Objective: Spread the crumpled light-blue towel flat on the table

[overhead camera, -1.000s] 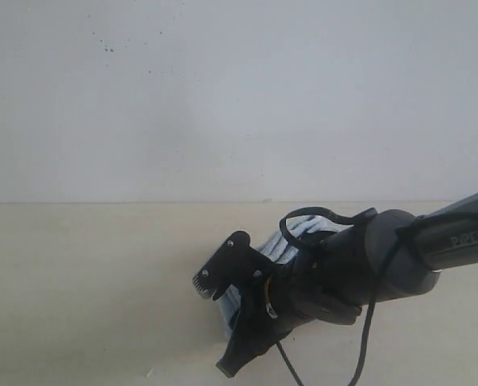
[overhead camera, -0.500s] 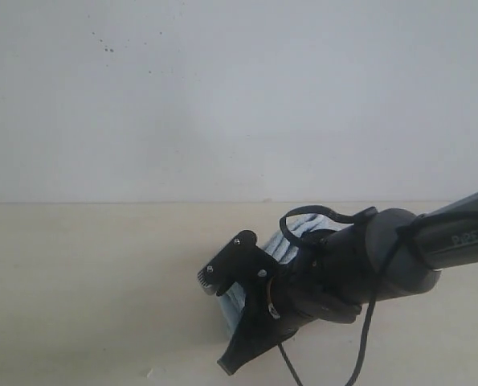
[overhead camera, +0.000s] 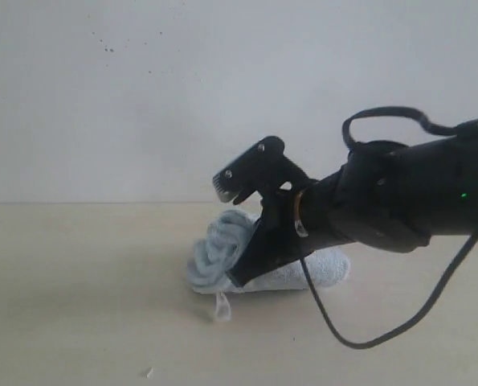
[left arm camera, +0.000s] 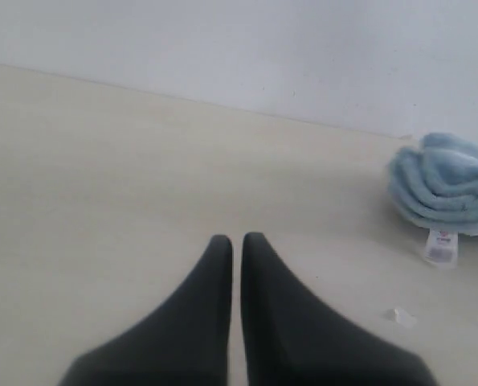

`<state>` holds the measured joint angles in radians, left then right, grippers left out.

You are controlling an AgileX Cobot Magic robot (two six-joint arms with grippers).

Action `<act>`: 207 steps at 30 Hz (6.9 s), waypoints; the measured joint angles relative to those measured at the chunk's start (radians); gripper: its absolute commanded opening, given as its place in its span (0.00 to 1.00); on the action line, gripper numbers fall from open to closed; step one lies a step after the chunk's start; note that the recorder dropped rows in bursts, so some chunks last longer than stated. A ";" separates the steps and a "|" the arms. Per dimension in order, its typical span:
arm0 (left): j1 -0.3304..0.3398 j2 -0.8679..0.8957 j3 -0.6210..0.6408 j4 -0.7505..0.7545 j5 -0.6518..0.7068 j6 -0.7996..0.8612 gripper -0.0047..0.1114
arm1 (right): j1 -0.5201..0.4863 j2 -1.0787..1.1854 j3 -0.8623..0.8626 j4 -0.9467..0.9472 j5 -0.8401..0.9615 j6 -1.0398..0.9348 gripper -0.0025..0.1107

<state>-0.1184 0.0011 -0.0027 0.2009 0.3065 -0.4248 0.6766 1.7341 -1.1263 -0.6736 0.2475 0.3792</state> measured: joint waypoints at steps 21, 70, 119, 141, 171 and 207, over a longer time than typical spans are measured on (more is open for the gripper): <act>0.000 0.000 0.000 0.000 0.000 0.000 0.08 | -0.052 -0.090 0.000 0.118 0.571 -0.145 0.14; 0.000 0.000 0.000 -0.254 -0.080 -0.142 0.08 | -0.582 0.110 0.000 1.380 0.674 -0.892 0.46; 0.000 0.000 0.000 -0.254 -0.052 -0.142 0.08 | -0.667 0.234 0.101 1.737 0.840 -1.241 0.02; 0.000 0.000 0.000 -0.382 -0.327 -0.183 0.59 | -0.666 -0.026 -0.204 1.754 0.957 -1.138 0.02; -0.192 1.769 -0.557 0.923 -1.371 -0.941 0.60 | -0.666 -0.049 -0.262 1.380 0.914 -0.977 0.02; -0.339 2.125 -0.987 1.110 -1.074 -1.087 0.60 | -0.666 -0.049 -0.262 1.371 0.903 -0.966 0.02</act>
<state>-0.4573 2.1259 -0.9896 1.3105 -0.7675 -1.5119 0.0102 1.6852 -1.3884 0.6971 1.1504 -0.5869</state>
